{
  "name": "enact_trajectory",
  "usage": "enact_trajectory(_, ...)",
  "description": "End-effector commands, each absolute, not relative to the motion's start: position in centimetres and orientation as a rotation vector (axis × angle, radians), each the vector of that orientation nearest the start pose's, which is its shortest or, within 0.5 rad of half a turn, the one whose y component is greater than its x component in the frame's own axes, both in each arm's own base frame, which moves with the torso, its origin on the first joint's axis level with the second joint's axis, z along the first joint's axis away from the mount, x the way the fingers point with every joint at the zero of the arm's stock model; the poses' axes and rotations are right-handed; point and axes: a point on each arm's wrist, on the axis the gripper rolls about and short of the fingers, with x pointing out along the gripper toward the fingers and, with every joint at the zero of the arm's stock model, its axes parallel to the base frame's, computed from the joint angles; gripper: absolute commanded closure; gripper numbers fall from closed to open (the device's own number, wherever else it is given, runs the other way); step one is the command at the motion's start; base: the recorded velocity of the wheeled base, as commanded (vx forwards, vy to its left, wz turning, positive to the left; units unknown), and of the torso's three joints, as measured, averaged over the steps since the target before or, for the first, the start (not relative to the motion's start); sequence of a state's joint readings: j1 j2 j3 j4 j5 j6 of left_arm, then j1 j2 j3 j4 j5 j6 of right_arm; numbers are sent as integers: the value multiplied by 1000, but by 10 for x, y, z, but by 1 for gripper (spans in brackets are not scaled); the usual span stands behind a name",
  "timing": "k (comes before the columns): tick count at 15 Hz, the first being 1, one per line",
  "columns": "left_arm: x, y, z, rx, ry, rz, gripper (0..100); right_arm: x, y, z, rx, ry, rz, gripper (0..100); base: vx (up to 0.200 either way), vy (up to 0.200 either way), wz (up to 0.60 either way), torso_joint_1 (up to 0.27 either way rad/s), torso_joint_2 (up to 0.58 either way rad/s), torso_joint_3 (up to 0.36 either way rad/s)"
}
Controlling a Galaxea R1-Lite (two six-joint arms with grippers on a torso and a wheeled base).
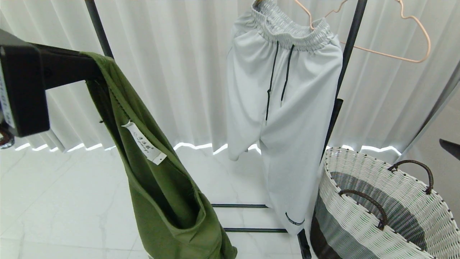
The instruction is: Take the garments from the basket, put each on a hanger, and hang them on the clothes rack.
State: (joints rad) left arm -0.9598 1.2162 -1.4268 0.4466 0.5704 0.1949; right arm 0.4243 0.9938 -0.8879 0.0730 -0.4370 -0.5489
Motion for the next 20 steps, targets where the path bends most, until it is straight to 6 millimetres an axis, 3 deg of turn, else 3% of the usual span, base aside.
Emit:
enact_trajectory(1,92,-110,370,350,126,-401,100,103,29,269,-627,170,-17,0,0,0,0,0,0,0)
enact_trajectory(5,93,-111,369,352,130,-401,100,99,28,249,-679,143,-24,0,0,0,0,0,0,0)
enact_trajectory(15,92,-111,369,354,127,-406,100,95,23,251,-526,116,-72,0,0,0,0,0,0,0)
enact_trajectory(20,90,-108,370,355,119,-406,100,93,22,251,-517,112,-71,0,0,0,0,45,-226,-249)
